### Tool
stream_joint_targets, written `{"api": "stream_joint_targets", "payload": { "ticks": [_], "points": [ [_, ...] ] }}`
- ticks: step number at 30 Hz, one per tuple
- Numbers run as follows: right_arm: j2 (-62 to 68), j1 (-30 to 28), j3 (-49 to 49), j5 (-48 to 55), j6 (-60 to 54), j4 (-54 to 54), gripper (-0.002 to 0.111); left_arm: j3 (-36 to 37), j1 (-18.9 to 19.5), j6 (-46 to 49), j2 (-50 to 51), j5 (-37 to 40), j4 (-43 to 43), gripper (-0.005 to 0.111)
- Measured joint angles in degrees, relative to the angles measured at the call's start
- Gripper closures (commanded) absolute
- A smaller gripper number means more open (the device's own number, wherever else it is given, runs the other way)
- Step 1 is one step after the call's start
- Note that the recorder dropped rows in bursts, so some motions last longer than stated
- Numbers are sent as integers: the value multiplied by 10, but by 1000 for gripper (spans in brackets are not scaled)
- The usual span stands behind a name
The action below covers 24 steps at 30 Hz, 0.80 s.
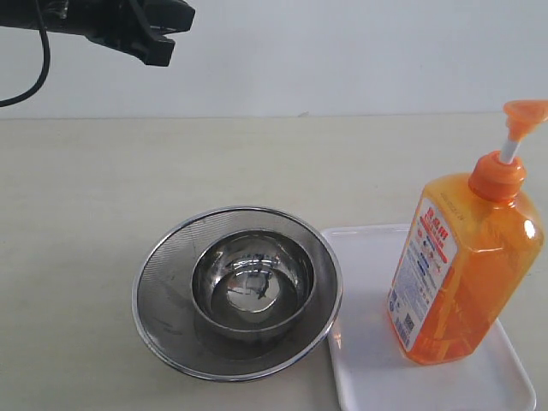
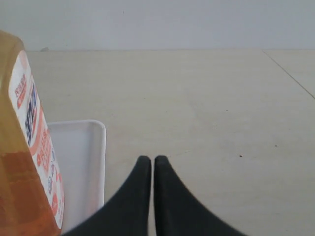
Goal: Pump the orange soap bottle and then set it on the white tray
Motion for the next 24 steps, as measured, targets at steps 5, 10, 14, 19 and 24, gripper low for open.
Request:
{"api": "stream_joint_targets", "payload": {
  "ticks": [5,10,14,19,24],
  "points": [
    [0,0,0,0,0,0,108,0,0,0,0,0,0,102],
    [0,0,0,1,1,0,108,0,0,9,0,-3,0,102],
    [0,0,0,5,1,0,108,0,0,11,-31,-25,1,102],
    [0,0,0,5,1,0,108,30,0,9,-193,-109,3,102],
    [0,0,0,5,1,0,108,118,0,-37,-408,-276,1,102]
  ]
}}
